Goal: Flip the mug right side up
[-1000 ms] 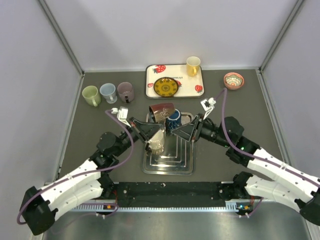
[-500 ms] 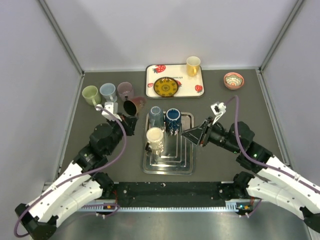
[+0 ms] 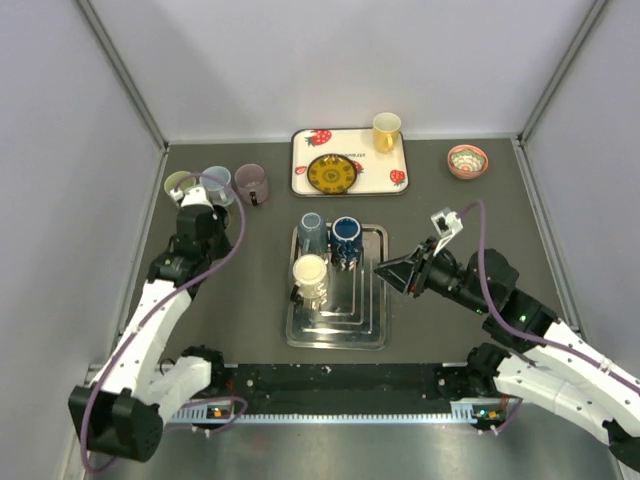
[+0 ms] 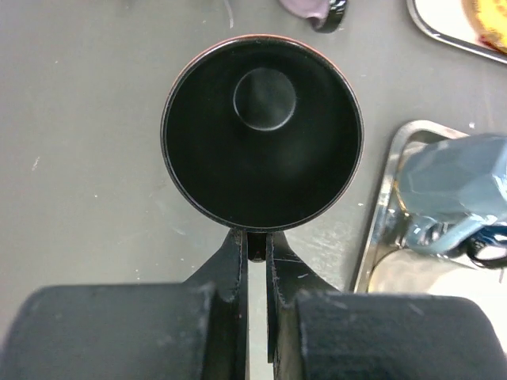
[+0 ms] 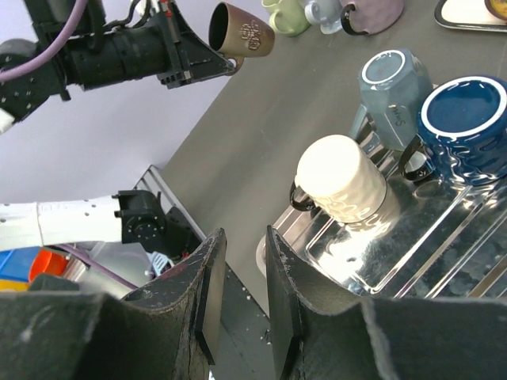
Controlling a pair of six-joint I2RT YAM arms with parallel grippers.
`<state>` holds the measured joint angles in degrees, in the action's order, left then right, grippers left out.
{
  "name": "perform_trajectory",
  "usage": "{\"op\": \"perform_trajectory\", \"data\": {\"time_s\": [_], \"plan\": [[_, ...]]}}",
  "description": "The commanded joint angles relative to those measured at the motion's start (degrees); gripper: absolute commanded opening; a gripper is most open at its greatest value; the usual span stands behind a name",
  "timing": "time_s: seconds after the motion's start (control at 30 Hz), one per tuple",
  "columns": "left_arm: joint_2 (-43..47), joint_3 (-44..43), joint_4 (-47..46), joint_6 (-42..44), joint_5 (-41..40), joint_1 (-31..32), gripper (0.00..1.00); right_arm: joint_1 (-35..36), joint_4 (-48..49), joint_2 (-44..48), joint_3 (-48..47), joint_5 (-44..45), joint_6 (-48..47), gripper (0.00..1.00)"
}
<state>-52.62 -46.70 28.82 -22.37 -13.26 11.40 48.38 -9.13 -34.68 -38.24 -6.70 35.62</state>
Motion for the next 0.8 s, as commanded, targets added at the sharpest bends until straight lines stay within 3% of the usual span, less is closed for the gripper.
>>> {"op": "perform_trajectory", "data": {"time_s": [0.0,0.4,0.77], "plan": [[-4.2,-4.7,-1.9,1.6,4.3,-6.5,0.00,0.7,-0.5,0.8,0.1,1.3,-2.6,0.27],[-22.7,-10.9,-3.2,0.7,7.2,-22.6,0.00,0.7,-1.6,0.8,0.0,1.8,-5.4,0.27],[-37.0,-20.4,0.4,1.4,6.5,-28.2,0.00,0.7,-2.5,-0.6,1.4,2.5,-8.8,0.27]]}}
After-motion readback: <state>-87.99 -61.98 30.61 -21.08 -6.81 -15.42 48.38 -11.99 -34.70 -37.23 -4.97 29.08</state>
